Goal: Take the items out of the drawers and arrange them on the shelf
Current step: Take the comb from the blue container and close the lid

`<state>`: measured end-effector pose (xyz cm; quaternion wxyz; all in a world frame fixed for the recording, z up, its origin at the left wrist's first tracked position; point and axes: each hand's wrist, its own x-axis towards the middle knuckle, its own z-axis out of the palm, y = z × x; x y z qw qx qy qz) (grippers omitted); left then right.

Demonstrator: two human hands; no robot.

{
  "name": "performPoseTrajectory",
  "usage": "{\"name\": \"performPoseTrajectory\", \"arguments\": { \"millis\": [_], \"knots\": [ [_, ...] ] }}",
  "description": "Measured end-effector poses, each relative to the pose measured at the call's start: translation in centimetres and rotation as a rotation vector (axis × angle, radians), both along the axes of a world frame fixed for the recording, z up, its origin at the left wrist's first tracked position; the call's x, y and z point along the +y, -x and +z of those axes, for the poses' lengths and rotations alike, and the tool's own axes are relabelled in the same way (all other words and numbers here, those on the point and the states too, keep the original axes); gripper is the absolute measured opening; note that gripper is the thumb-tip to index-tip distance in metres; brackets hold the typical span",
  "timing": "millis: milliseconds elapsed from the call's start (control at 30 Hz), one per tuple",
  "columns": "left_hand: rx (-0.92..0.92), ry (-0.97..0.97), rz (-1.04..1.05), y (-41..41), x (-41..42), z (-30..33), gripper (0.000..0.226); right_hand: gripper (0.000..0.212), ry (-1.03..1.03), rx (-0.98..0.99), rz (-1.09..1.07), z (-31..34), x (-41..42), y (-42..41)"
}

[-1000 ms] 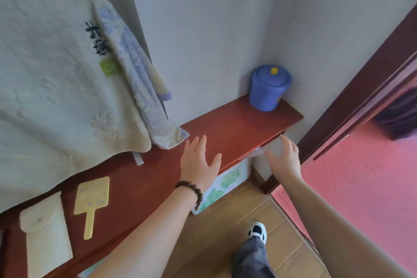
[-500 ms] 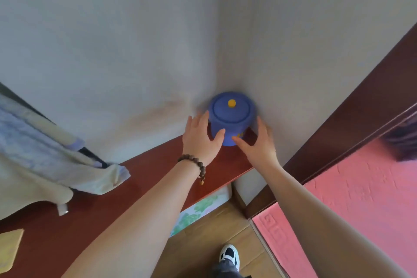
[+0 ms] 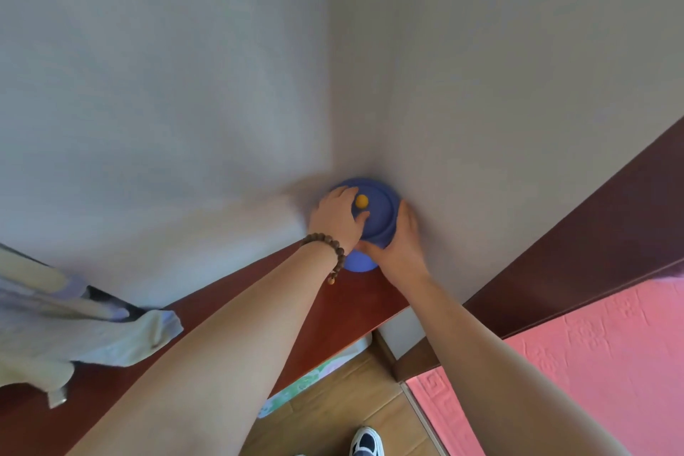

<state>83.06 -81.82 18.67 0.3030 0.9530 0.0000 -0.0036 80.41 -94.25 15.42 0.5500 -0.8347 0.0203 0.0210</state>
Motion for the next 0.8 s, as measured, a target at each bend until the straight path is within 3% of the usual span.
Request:
{"name": "performPoseTrajectory", "arguments": {
  "millis": [167,333,467,700,800],
  "knots": [
    [-0.071,-0.006,0.052,-0.4,-0.2,-0.2,0.029,0.107,-0.024,0.04,-0.001,-0.6,0.3,-0.6],
    [-0.127,-0.02,0.054,-0.4,0.1,-0.3,0.027,0.107,0.041,0.02,0.002,-0.7,0.2,-0.7],
    [-0.192,0.142,0.087,0.1,0.7,0.7,0.024,0.098,0.049,-0.007,0.014,-0.1,0.1,-0.7],
    [-0.408,0.152,0.222,5.9,7.6,1.0,0.018,0.104,0.134,0.013,0.043,-0.3,-0.2,-0.4],
    [-0.324,0.11,0.34,9.5,10.9,-1.9,0.018,0.109,0.163,0.036,0.039,-0.2,-0.1,-0.4]
  ]
}}
